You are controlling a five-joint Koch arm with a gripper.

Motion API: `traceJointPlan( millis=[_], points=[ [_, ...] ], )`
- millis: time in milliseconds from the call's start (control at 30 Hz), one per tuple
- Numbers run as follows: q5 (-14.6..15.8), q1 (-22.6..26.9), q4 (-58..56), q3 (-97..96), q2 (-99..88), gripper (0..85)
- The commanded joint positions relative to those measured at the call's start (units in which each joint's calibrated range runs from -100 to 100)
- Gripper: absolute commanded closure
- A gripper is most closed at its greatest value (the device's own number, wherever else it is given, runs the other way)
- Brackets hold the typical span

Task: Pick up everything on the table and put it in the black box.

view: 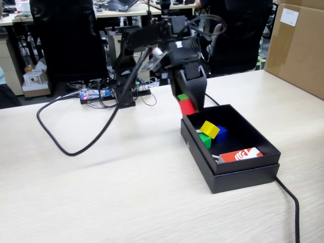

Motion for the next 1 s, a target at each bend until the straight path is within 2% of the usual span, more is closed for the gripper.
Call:
traceJointPlan(
  millis=[0, 367, 467, 567, 767, 867, 967],
  points=[
    [0.68, 1.86, -0.06, 1.72, -1.27, 76.1],
    [1.86, 3.66, -0.06, 1.0, 15.48, 75.0],
    [1.9, 3.57, -0.41, -0.55, 15.37, 58.4],
    [1.76, 3.52, -0.58, -1.63, 12.61, 46.8],
    [1.27, 2.39, -0.58, -1.45, -3.11, 42.7],
    [0.88, 1.37, -0.49, -2.72, -14.12, 36.6],
    [0.78, -0.88, 0.37, -9.43, -28.35, 36.6]
  ],
)
